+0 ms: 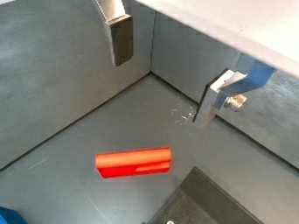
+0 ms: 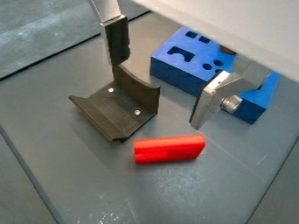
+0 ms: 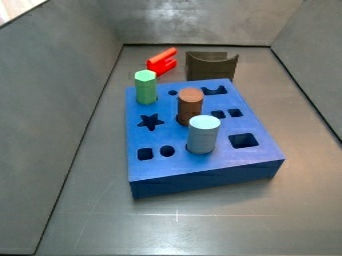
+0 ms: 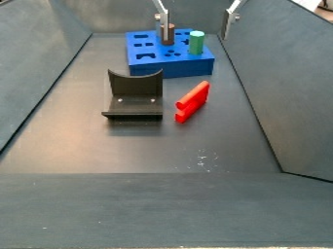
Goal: Pick up the square-circle object. Move up. Place the square-circle object on the fixture. Regrasp the square-circle object. Move to above the board. Insert the square-circle object.
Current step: Pick up the square-circle object.
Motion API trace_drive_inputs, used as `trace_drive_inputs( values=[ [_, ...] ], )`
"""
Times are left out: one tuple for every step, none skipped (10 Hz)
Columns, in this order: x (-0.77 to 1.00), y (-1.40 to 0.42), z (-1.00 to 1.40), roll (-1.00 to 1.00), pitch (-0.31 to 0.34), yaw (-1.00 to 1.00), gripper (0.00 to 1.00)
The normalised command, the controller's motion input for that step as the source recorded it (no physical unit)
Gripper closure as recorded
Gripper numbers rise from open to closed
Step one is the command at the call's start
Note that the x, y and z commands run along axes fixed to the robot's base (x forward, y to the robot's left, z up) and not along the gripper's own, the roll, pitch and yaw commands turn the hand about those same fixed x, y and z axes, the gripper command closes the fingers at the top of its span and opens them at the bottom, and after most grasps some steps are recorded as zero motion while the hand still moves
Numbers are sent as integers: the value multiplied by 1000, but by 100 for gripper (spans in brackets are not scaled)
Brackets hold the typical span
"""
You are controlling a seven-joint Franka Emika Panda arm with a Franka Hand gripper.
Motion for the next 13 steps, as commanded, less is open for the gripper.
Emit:
trace_drive_inputs(
  values=[
    [-86, -66, -9, 0, -27, 43, 0],
    [-17, 0, 0, -9, -1, 0, 0],
    [-46, -334, -640, -126, -119, -240, 0],
    [-6, -194, -466, -70, -17, -829, 0],
    [-17, -169, -494, -90, -31, -826, 0],
    [-23, -157, -517, -83, -20, -834, 0],
    [-14, -146, -526, -83, 0, -834, 0],
    [0, -166, -466, -103, 0, -797, 0],
    [0, -197, -406, -126, 0, -720, 0],
    [189, -197, -360, -144, 0, -591, 0],
    [403, -134, -246, -156, 13, -474, 0],
    [0, 0, 0, 10, 0, 0, 0],
    [0, 0, -117, 66, 43, 0, 0]
  ],
)
